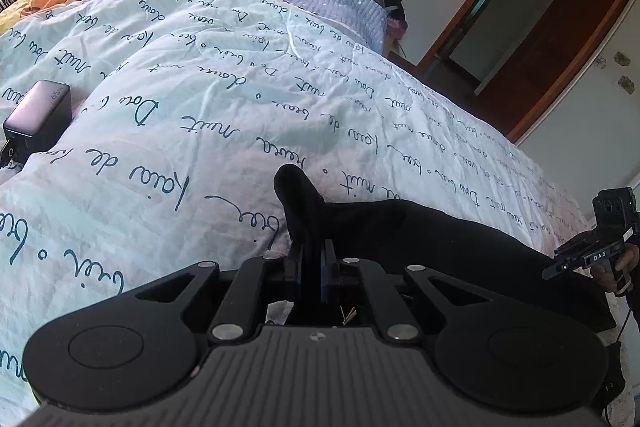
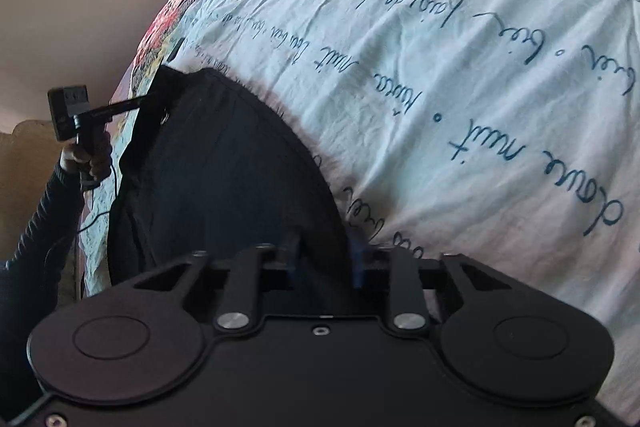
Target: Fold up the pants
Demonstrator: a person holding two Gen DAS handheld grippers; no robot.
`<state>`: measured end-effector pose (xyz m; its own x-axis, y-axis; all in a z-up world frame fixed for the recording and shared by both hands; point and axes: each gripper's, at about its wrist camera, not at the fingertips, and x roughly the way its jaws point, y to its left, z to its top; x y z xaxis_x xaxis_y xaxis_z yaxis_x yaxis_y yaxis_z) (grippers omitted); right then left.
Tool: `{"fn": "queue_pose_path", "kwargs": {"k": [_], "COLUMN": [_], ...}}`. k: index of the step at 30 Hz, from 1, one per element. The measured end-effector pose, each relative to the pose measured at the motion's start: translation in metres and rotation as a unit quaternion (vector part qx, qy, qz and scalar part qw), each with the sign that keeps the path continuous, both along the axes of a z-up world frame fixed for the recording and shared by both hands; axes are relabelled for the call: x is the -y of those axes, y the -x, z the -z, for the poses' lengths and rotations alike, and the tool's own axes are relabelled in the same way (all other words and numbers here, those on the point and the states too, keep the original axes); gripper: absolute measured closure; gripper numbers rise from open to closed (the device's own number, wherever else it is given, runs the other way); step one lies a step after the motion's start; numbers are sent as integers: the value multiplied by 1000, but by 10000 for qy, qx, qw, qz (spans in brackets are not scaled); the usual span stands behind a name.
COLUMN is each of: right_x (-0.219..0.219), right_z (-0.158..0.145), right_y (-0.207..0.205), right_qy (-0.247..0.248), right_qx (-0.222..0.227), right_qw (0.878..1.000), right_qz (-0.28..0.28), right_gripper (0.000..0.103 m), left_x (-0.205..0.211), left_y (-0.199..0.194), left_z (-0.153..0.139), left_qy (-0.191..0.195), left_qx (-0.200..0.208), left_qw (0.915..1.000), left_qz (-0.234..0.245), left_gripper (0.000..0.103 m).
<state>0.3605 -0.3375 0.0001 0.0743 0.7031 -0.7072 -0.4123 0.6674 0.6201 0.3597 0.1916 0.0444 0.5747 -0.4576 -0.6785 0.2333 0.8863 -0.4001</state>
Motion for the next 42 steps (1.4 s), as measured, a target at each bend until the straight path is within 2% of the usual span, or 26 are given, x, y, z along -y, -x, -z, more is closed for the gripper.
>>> {"fn": "queue_pose_path", "kwargs": {"k": [4,10,14,19,21,25,28,30,32,33,35,37,40,41,42], "right_x": [-7,-13,-22,-38,-40,-50,-62,-74,-89,-95,-102,-106,-111,-111,-112], "right_z": [-10,-47,-69,-74,-81,-105,-116,-111,-93,-81,-55,-38,-32,-33,-36], "right_y": [6,25,47,71,82,135,193,234,268,278,288,290,296,296,300], "right_qy": [144,146,135,322,298,322,315,552,968,1133,1355,1447,1593,1642,1708], "right_qx": [390,1058,1433,1652,1755,2144,2378,2528,2580,2547,2371,2247,2125,2086,1992], "right_qw": [9991,9943,9895,9855,9839,9760,9701,9647,9588,9577,9592,9613,9620,9623,9636], "right_qz": [-30,-36,-95,-192,-159,-215,-368,-489,-685,-715,-726,-669,-641,-589,-518], "right_gripper": [96,97,97,97,97,97,97,97,97,97,98,98,96,89,74], "left_x": [1,-4,-3,0,1,-3,-17,-30,-48,-59,-75,-86,-98,-102,-106], "left_y": [-1,5,15,21,28,57,99,135,169,184,201,211,226,230,235], "left_z": [-1,-8,-16,-19,-25,-45,-63,-71,-66,-55,-25,5,23,24,21], "left_qy": [-23,128,190,171,227,375,696,963,1285,1490,1791,1832,1831,1809,1717], "left_qx": [33,181,297,301,455,748,1094,1376,1500,1458,1050,588,295,249,243], "left_qw": [10000,9997,9994,9993,9986,9959,9902,9838,9785,9766,9777,9813,9826,9831,9847], "left_qz": [0,-58,65,112,155,329,521,631,595,537,328,36,-114,-115,-156], "left_gripper": [96,96,97,97,98,99,99,98,97,96,95,94,90,86,84]}}
